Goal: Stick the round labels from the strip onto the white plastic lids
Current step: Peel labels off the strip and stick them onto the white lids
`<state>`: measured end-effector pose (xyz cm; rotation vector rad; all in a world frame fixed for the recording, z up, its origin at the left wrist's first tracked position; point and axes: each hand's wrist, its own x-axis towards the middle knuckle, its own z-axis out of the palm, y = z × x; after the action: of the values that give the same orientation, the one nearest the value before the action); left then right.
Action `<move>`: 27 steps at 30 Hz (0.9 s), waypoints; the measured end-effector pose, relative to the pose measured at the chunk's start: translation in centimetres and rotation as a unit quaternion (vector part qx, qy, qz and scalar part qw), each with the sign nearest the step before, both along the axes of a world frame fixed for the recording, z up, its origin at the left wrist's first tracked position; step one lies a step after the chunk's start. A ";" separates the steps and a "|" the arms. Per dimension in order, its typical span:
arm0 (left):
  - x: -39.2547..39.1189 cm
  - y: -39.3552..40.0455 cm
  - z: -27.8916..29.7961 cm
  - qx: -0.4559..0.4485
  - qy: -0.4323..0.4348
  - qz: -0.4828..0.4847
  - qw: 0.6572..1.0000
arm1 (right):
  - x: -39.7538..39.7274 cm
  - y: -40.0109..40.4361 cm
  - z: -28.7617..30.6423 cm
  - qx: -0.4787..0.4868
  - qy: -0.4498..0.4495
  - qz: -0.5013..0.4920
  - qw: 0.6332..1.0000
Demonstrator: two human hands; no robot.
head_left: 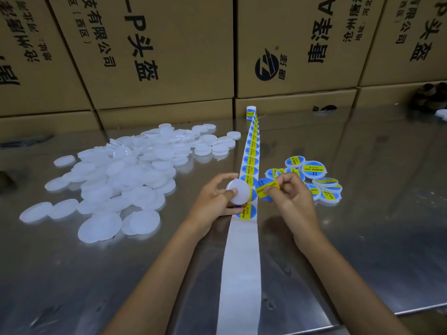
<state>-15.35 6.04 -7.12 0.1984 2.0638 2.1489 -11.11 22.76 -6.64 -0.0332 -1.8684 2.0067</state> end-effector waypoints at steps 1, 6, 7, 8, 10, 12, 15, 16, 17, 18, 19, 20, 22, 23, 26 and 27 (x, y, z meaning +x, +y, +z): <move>0.1 -0.1 0.1 0.000 -0.011 -0.004 1.000 | -0.1 0.0 0.2 -0.022 -0.003 -0.004 1.000; 0.1 -0.7 0.9 0.026 -0.076 -0.024 0.996 | -1.3 -1.1 1.1 -0.042 -0.022 0.014 0.999; 0.0 -0.8 1.0 0.044 -0.079 -0.015 0.996 | -1.6 -1.4 1.2 -0.042 -0.029 0.020 0.999; -0.2 -0.9 1.0 0.068 -0.083 -0.003 0.994 | -1.8 -1.8 1.3 -0.045 -0.037 0.026 0.998; -0.5 -1.0 1.2 0.124 -0.097 0.015 0.987 | -2.3 -2.7 1.3 -0.056 -0.053 0.037 0.996; -0.7 -1.1 1.4 0.172 -0.112 0.016 0.979 | -2.5 -3.5 1.2 -0.069 -0.062 0.047 0.995; -0.8 -1.4 1.5 0.208 -0.123 0.011 0.970 | -2.6 -4.0 1.0 -0.077 -0.064 0.055 0.993; -0.8 -1.3 1.5 0.210 -0.123 0.008 0.970 | -2.5 -4.0 0.9 -0.074 -0.064 0.055 0.994; -0.7 -1.3 1.5 0.208 -0.123 0.004 0.970 | -2.4 -4.0 0.8 -0.071 -0.063 0.055 0.994; -0.6 -1.2 1.5 0.206 -0.121 -0.001 0.971 | -2.4 -3.9 0.8 -0.067 -0.061 0.055 0.994; -0.5 -1.0 1.5 0.203 -0.120 -0.007 0.972 | -2.4 -3.9 0.7 -0.061 -0.056 0.056 0.995; -0.4 -0.9 1.6 0.201 -0.118 -0.014 0.972 | -2.4 -3.9 0.6 -0.054 -0.050 0.058 0.996; -0.2 -0.6 1.6 0.200 -0.117 -0.025 0.973 | -2.3 -3.9 0.5 -0.036 -0.035 0.061 0.997; -0.1 -0.5 1.7 0.200 -0.117 -0.029 0.972 | -2.3 -3.9 0.4 -0.021 -0.030 0.056 0.998; 0.0 -0.4 1.8 0.199 -0.117 -0.031 0.973 | -2.4 -3.9 0.2 0.015 -0.025 0.032 0.999; 0.0 -0.4 1.8 0.197 -0.116 -0.032 0.973 | -2.4 -3.9 0.2 0.022 -0.023 0.026 0.999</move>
<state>-15.30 5.63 -5.31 0.0530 1.4756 2.3914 -13.56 18.83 -6.47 -0.0194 -1.9601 2.0147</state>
